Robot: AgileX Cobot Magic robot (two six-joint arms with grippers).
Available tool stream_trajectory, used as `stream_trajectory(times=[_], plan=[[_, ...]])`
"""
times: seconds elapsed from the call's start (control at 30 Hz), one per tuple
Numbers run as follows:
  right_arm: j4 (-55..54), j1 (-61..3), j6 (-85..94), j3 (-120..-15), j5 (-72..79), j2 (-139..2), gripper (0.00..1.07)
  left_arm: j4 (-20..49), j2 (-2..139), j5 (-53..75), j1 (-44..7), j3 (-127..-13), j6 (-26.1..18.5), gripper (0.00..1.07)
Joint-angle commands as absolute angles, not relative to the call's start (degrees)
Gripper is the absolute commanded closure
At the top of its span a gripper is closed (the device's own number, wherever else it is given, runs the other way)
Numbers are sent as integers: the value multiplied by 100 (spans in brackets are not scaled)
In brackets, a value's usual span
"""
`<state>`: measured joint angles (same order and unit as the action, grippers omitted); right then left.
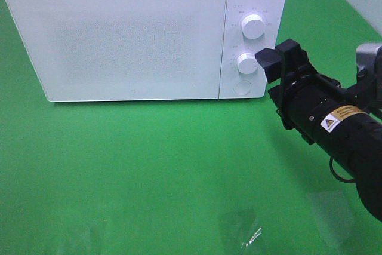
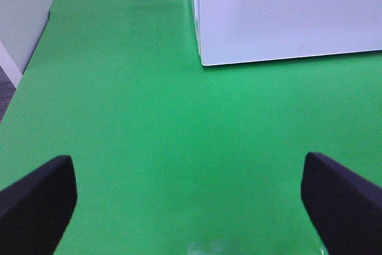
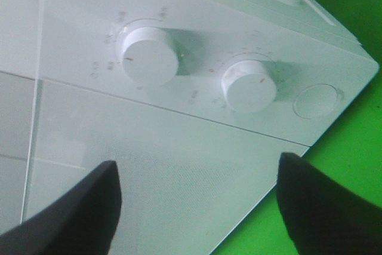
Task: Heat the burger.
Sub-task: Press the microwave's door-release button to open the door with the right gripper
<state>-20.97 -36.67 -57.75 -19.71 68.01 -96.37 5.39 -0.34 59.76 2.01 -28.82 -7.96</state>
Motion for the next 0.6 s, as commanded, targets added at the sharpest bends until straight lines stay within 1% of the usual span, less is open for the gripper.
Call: stream_trajectory(times=[0.03, 0.07, 0.1, 0.13, 0.17, 0.23, 0.27, 0.3, 0.4, 0.43, 0.47, 0.53, 0.57, 0.6], plan=[[-1954, -3661, -5105, -1960, 6383, -9362, 36, 550, -172, 5942, 218, -2899, -802, 13], [-2023, -3661, -4509, -1960, 5970, -9127, 36, 550, -172, 5942, 218, -2899, -802, 13], [-2023, -3661, -4509, -1960, 5970, -9127, 36, 550, -172, 5942, 218, -2899, -802, 13], [-2103, -3661, -3890, -1960, 5689, -8944, 36, 550, -172, 5942, 218, -2899, -802, 13], [-2103, -3661, -3890, -1960, 5689, -8944, 36, 550, -172, 5942, 218, -2899, -802, 13], [-2338, -3661, -2447, -1960, 5025, -8577, 36, 550, -172, 5942, 218, -2899, -802, 13], [-2338, -3661, -2447, -1960, 5025, -8577, 36, 550, -172, 5942, 218, -2899, -802, 13], [-2452, -3661, -1799, -1960, 4733, -8394, 36, 550, -172, 5942, 218, -2899, -802, 13], [-2550, -3661, -1427, -1960, 4572, -8296, 36, 550, -172, 5942, 218, -2899, -802, 13], [-2779, -3661, -716, -1960, 4303, -8153, 36, 550, -172, 5942, 218, -2899, -802, 13], [-2779, -3661, -716, -1960, 4303, -8153, 36, 550, -172, 5942, 218, -2899, -802, 13], [-3421, -3661, 848, -1960, 3724, -7838, 36, 550, -172, 5942, 218, -2899, -802, 13], [-3421, -3661, 848, -1960, 3724, -7838, 36, 550, -172, 5942, 218, -2899, -802, 13], [-3638, -3661, 1467, -1960, 3466, -7666, 36, 550, -172, 5942, 218, -2899, -802, 13]])
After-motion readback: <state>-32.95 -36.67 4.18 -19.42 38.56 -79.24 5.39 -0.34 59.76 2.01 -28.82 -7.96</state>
